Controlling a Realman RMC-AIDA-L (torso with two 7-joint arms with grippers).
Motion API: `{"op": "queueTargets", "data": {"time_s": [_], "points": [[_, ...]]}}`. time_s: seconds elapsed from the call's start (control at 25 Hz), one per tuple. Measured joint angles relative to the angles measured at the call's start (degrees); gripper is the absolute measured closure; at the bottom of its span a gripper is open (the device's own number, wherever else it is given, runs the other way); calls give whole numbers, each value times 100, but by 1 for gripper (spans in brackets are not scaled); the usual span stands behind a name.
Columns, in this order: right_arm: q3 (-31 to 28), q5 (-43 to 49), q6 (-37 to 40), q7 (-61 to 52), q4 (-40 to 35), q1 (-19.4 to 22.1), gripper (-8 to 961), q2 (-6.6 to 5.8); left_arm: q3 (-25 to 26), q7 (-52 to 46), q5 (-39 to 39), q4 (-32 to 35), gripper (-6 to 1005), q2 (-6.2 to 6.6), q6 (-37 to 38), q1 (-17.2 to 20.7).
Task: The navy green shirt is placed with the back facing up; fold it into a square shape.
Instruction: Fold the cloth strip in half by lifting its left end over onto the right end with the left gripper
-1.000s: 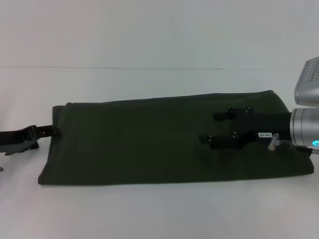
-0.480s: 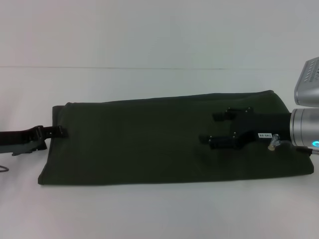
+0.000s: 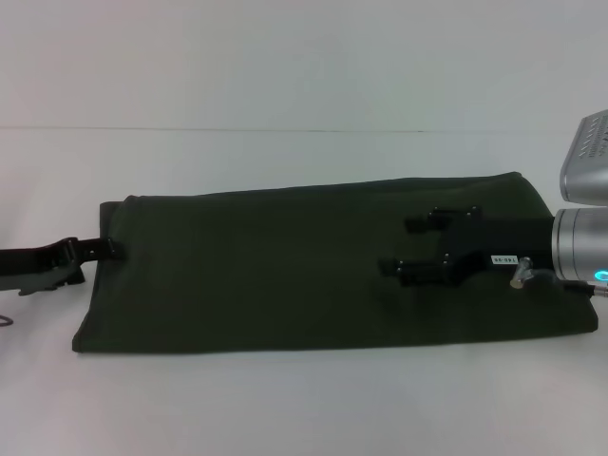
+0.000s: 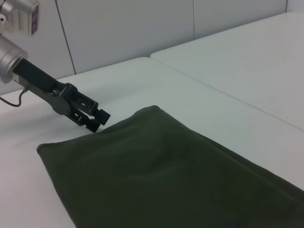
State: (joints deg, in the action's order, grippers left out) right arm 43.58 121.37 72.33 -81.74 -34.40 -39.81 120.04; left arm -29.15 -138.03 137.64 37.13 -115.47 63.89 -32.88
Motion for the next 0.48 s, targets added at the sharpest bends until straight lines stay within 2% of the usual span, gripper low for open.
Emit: {"op": "queueTargets", "data": {"time_s": [0.48], "points": [[1, 4, 0, 0, 14, 0, 88, 0, -35, 5, 27, -30, 136, -12, -44, -13]]}}
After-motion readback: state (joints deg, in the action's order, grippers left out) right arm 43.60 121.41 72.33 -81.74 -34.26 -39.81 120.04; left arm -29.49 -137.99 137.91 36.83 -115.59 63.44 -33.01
